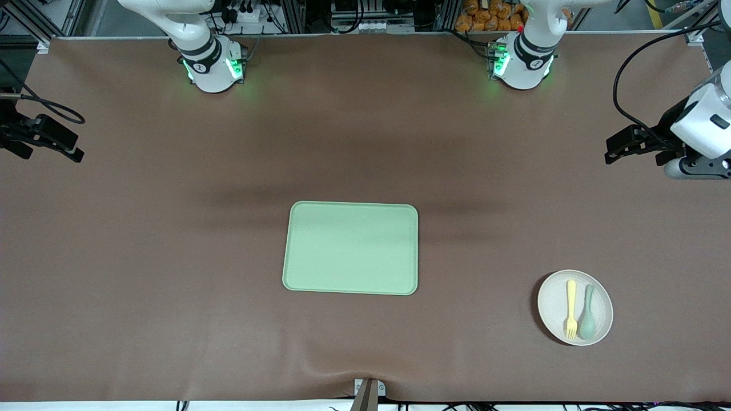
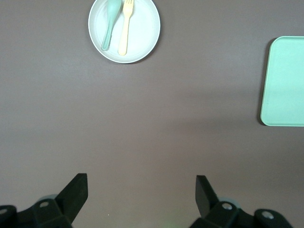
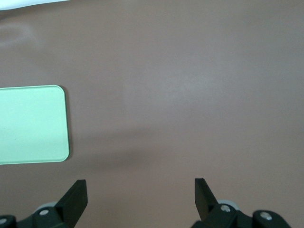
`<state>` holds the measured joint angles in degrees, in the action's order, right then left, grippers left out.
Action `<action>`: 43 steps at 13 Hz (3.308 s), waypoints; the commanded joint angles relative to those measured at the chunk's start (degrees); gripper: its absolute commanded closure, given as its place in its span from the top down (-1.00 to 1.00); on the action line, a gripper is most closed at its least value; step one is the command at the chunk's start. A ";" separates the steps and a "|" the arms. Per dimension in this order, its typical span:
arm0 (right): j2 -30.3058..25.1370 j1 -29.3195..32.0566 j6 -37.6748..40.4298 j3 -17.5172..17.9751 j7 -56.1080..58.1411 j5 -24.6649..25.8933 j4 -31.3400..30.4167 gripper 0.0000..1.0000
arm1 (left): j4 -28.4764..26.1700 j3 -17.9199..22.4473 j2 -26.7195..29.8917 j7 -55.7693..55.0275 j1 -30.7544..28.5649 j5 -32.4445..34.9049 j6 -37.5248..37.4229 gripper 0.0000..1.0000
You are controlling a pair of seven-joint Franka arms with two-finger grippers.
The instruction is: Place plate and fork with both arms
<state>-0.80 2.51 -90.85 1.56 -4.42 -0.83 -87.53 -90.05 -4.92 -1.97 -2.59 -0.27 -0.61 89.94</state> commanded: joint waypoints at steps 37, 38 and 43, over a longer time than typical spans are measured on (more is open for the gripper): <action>-0.35 0.04 0.59 -0.07 -0.06 -0.04 0.08 1.00 | 1.80 0.70 -3.03 0.13 -2.09 2.10 -0.91 1.00; -0.35 -0.04 0.67 -0.07 -0.06 -0.04 -0.01 1.00 | 2.15 0.70 -4.18 0.13 -3.32 2.45 -0.47 1.00; -0.35 0.04 0.68 -0.07 -0.15 -0.13 0.08 1.00 | 8.84 0.79 -14.45 0.22 -7.36 5.44 5.48 1.00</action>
<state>-0.80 2.51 -90.53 1.56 -4.42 -0.86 -87.53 -85.29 -3.79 -11.41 -2.34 -6.66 3.11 93.37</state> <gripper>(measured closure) 0.000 0.000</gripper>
